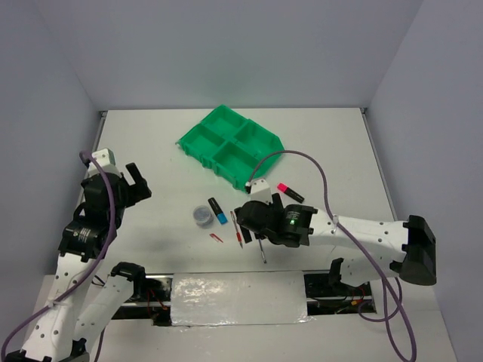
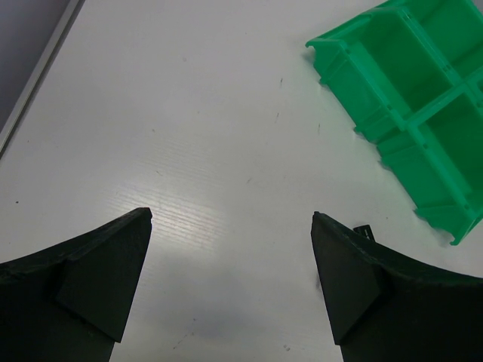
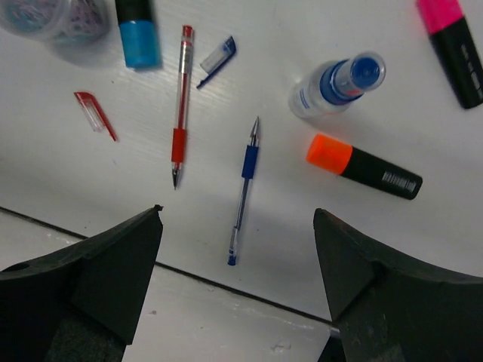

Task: Sort the stationery into containers
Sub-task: Pick up the pen from the corner of the board.

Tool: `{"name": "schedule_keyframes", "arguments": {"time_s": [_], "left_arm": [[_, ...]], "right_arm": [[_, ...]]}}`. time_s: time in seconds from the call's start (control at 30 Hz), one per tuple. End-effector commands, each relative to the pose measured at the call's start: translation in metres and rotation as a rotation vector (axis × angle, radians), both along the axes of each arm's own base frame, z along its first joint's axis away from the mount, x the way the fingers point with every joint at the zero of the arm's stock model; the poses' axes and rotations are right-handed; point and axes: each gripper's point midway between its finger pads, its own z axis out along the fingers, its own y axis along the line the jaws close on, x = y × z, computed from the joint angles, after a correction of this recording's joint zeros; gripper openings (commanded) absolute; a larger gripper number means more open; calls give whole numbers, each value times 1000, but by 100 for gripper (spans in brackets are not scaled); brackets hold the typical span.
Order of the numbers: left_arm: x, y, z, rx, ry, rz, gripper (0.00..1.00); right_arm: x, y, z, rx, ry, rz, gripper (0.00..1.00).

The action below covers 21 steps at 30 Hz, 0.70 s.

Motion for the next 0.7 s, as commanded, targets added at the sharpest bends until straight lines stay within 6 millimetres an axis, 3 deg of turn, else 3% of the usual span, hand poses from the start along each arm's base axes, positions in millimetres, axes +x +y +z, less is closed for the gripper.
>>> {"name": "schedule_keyframes", "arguments": {"time_s": [0.0,0.13,0.17,0.27,0.5,0.67], "left_arm": [[2,-7,10,-17,-41,-25,99],[1,-10,10,-19,-43,-40,99],[1,-10,11,-20,-45,-40,99],[0,-11,10,-21,-45,-44,99],[1,-11,9,-18,-38,-43,99],[2,-12,9,-19,-38,-46,99]], "right_arm": [[3,15,2,110,12,-44,87],[1,10,-36,37,78,-57,81],[-1,8,-54,48,122,-57,80],[-12,8,-81,89,202,-24,77],[-16,4,-113,16,250,-37,74],[-20,7,-130,7,288,-28,63]]}}
